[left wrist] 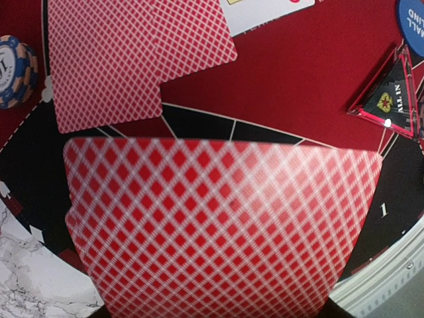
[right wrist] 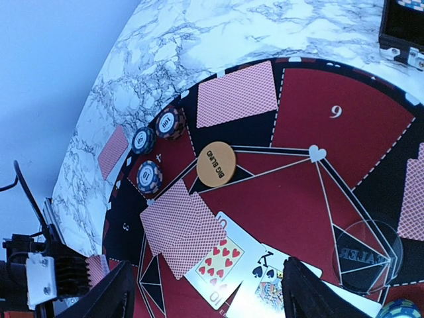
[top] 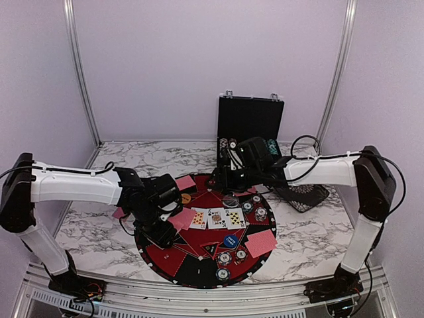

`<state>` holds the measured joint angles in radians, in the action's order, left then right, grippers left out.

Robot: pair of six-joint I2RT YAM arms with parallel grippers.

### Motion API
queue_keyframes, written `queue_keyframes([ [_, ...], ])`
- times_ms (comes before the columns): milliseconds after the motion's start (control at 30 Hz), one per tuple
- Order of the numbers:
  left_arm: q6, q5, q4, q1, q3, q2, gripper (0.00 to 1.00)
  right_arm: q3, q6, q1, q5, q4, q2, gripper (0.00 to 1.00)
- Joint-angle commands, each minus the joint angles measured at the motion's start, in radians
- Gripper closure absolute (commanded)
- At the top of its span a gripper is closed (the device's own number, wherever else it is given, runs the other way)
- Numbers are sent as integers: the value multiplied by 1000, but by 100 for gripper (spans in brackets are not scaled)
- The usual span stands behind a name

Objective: Distribute texas hold em gaming equipment
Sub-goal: Place the poker card piles in the face-down deck piles.

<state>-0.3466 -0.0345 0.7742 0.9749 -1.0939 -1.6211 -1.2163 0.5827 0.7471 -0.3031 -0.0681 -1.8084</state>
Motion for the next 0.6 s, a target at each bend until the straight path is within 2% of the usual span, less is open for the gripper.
queue_keyframes([
  [0,-35,77,-53,56,-10,-73,53,23,-3,-1,36,25,49,27],
  [267,-53,74,-134,99,-1,-151,53,69,6,-1,40,37,78,28],
  [567,-60,64,-175,112,36,-159,52,79,10,-1,45,40,86,28],
])
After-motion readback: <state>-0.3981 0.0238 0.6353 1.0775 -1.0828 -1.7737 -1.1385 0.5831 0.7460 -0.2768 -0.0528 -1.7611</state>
